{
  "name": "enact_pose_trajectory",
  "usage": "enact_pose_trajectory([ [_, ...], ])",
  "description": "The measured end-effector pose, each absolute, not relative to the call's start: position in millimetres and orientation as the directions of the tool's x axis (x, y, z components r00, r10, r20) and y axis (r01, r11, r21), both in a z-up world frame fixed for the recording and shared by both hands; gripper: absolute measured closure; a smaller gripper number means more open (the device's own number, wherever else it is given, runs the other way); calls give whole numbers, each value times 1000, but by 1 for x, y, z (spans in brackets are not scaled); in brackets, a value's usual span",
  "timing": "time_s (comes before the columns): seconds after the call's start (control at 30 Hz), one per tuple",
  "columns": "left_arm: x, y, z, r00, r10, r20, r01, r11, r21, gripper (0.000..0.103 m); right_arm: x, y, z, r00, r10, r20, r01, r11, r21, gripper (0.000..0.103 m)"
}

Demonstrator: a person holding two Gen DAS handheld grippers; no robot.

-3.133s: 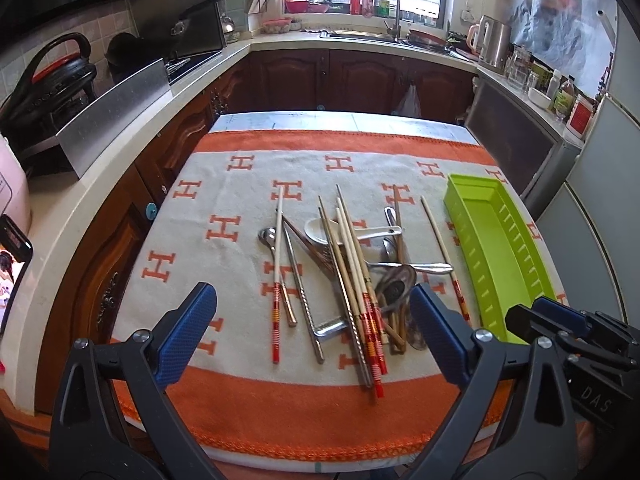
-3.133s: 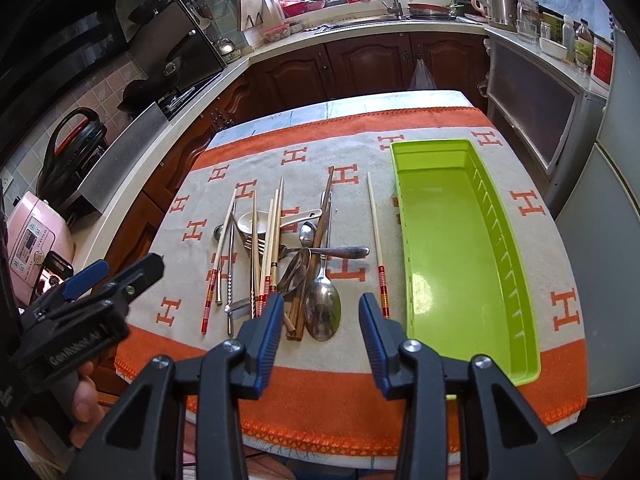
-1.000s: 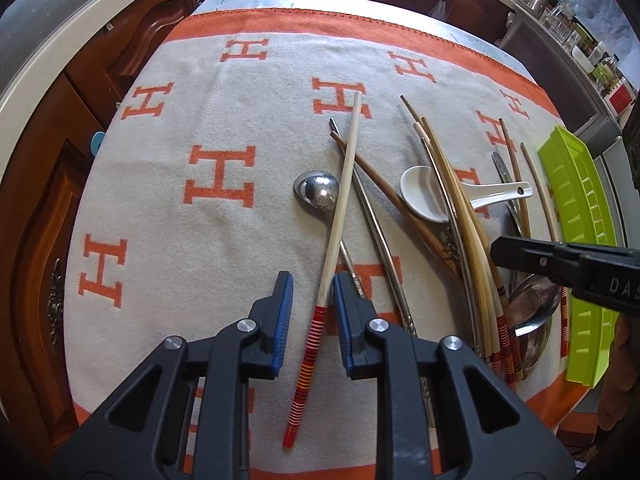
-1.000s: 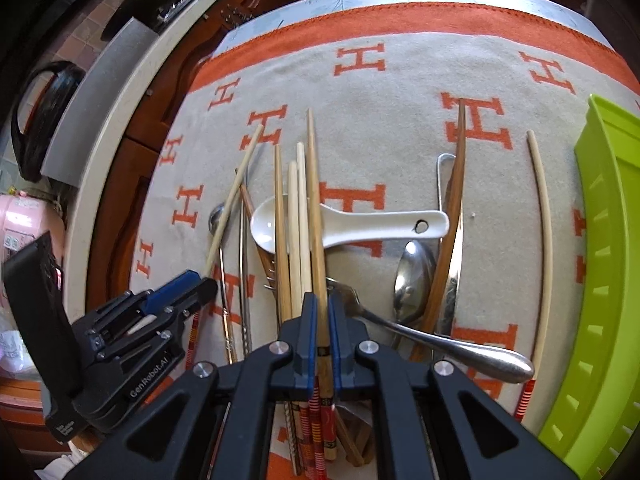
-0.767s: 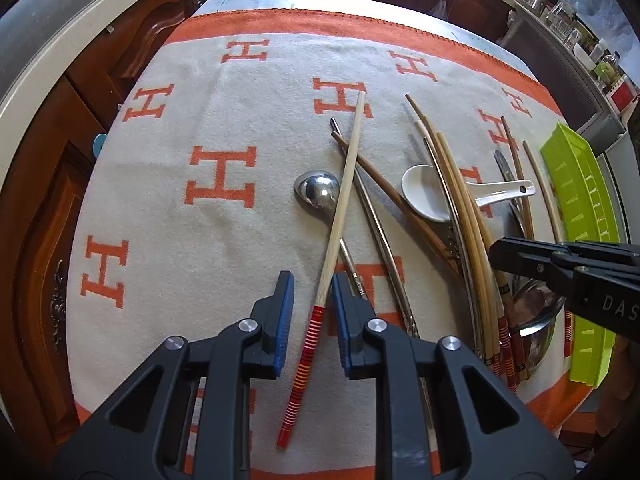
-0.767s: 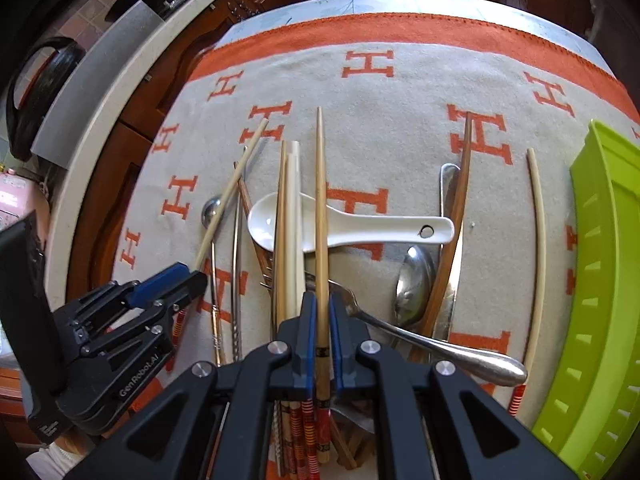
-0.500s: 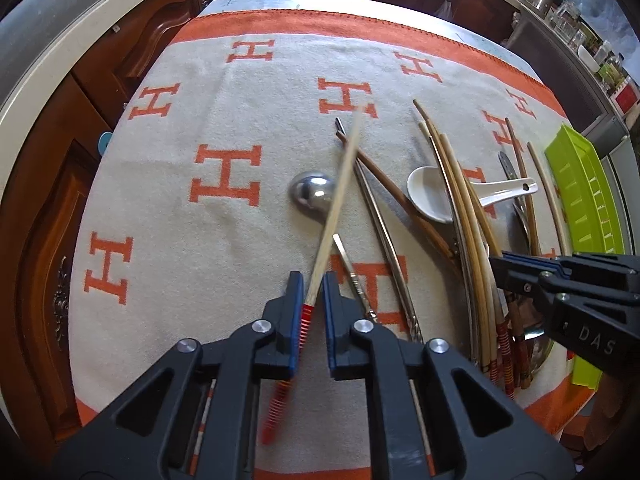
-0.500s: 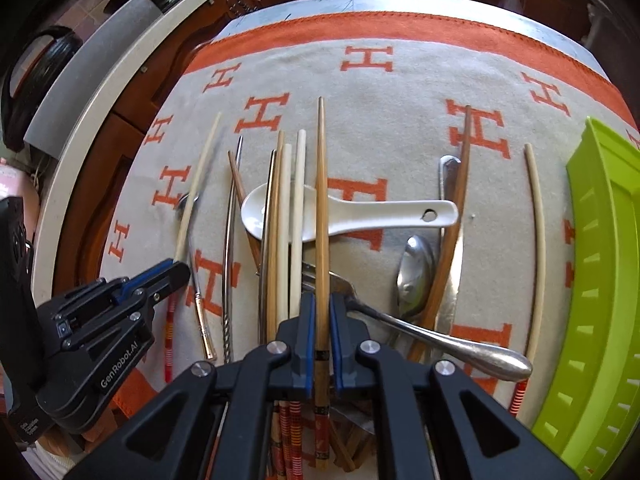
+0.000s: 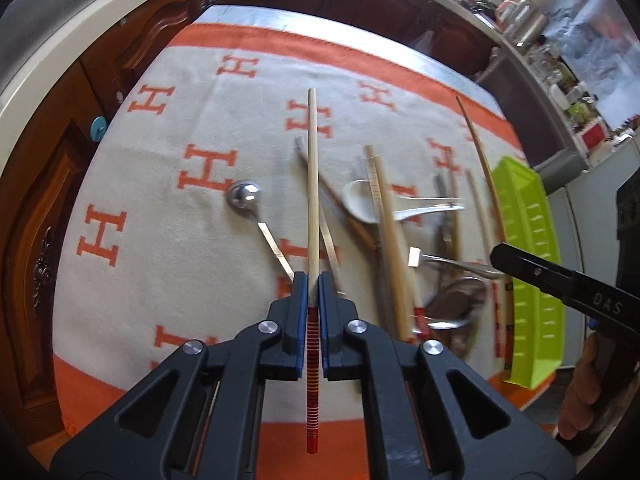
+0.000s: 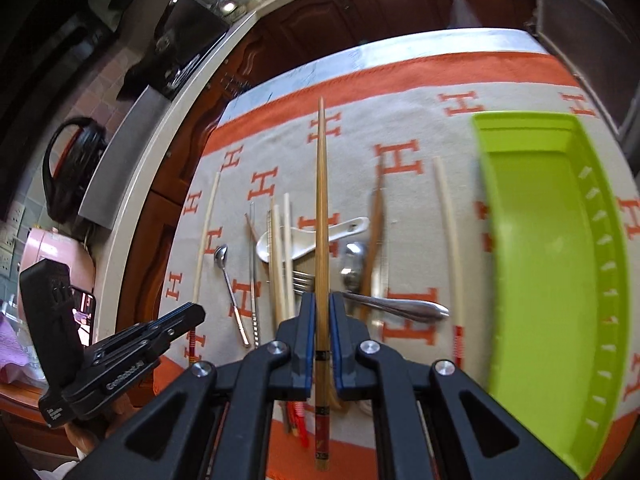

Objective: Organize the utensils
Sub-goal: 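Carry both chopsticks over the green tray and open both tools to drop them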

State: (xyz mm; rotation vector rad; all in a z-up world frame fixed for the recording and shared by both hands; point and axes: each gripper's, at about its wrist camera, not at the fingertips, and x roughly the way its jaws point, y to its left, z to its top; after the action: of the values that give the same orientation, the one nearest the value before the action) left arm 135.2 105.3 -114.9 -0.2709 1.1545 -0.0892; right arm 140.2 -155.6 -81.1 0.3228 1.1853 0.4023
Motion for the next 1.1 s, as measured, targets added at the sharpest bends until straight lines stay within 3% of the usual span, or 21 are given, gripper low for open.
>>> enact_pose_trajectory([
  [0.27,124,20,-73,403,-349,-846,115,936,-332,100,116,-230,-71,410,342,-846,-1,927,374,96],
  [0.57,135,-96,-79,266,-472,-841,233,878,-419,100,101,-272,-92,401,242,-884,74,953,294,96],
  [1.1,156,-174,-130,169,-459,-872,225,880,-419,100,109,-310,-114,393,205,-896,127,954,273,96],
])
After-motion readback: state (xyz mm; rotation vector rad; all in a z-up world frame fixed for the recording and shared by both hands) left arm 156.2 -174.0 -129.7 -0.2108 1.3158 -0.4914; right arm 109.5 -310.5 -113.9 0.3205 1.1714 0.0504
